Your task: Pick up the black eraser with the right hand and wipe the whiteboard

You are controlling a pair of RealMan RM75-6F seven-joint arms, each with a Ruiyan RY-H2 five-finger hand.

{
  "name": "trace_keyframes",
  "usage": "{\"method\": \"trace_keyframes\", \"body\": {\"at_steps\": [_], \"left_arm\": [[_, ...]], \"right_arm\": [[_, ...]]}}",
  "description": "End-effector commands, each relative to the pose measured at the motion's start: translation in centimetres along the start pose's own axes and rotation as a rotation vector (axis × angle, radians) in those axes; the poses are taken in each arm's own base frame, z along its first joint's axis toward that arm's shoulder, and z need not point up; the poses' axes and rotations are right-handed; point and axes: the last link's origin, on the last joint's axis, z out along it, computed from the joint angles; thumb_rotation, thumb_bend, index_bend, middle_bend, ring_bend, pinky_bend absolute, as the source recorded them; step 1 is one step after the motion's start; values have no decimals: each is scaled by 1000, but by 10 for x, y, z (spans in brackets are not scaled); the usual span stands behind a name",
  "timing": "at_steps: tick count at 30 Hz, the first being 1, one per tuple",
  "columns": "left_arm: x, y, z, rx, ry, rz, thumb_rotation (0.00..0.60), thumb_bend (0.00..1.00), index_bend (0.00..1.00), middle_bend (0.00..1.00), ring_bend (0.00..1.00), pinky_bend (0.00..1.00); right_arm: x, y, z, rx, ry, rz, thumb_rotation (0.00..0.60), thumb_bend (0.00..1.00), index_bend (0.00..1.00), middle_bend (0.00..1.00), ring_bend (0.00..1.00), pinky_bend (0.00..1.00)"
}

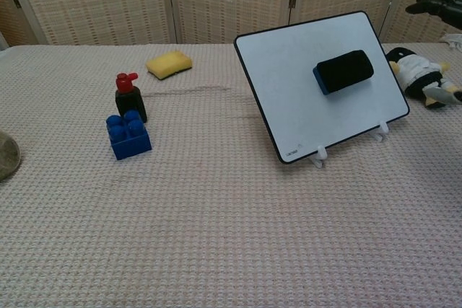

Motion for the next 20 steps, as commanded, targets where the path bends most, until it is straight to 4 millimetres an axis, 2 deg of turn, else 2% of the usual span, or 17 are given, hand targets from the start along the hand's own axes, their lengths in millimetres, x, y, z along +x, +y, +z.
{"method": "trace_keyframes", "body": {"at_steps": [1,11,14,20], "left_arm": [[-1,4,-5,-20,44,26,600,214,47,57,14,0],[-4,19,-32,-86,41,93,600,214,46,57,13,0],[-6,22,-38,-90,31,110,600,214,45,57,13,0],[-6,31,-47,-127,41,128,600,216,47,57,16,0]], "right_arm": [[32,27,-89,-161,-181,-34,600,313,0,0,0,0],[47,27,-172,-217,-229,-108,600,313,0,0,0,0],[47,30,-184,-229,-240,-77,600,313,0,0,0,0],[48,25,-191,-177,-237,-79,600,314,0,0,0,0]]}}
